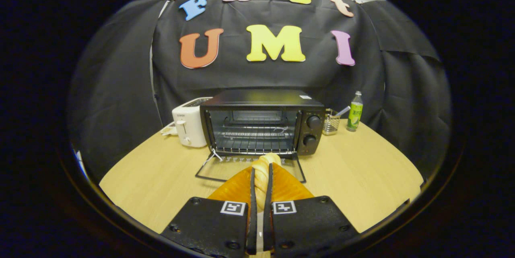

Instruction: Open the toaster oven, put the food inside, and close the toaster oven door.

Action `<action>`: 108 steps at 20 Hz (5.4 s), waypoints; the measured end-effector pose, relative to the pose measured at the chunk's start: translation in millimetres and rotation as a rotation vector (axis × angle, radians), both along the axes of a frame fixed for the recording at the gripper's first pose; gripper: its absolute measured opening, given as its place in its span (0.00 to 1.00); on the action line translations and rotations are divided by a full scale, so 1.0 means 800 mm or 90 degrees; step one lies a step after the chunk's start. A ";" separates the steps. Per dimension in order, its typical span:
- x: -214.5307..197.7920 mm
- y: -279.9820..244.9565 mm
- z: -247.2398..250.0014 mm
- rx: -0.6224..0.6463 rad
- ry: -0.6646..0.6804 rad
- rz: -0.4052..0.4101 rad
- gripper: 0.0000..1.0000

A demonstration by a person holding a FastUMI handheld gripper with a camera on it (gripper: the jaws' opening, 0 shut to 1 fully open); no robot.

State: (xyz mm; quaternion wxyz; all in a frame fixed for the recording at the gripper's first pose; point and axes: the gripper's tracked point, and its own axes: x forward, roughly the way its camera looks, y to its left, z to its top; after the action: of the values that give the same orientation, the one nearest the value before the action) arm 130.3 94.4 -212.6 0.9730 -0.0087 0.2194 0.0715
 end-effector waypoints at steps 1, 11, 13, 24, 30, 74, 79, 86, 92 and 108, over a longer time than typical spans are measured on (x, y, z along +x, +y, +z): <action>0.018 0.008 0.001 -0.003 -0.001 0.008 0.11; 0.197 0.040 -0.069 0.032 0.024 -0.051 0.12; 0.223 0.041 -0.075 0.038 0.025 -0.067 0.11; 0.295 0.044 -0.117 0.031 0.036 -0.101 0.15; 0.285 0.053 -0.111 0.066 0.055 -0.087 0.59; -0.004 0.024 -0.187 0.118 0.269 -0.062 1.00; 0.014 0.019 -0.200 0.059 0.270 -0.053 1.00; 0.018 0.016 -0.164 0.066 0.203 -0.057 1.00; 0.055 0.021 -0.103 0.144 0.120 -0.047 1.00; 0.123 0.022 0.001 0.224 -0.031 -0.055 1.00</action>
State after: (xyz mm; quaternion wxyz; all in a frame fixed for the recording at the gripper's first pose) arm 228.7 111.8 -211.8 0.9666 0.1697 0.1800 0.0669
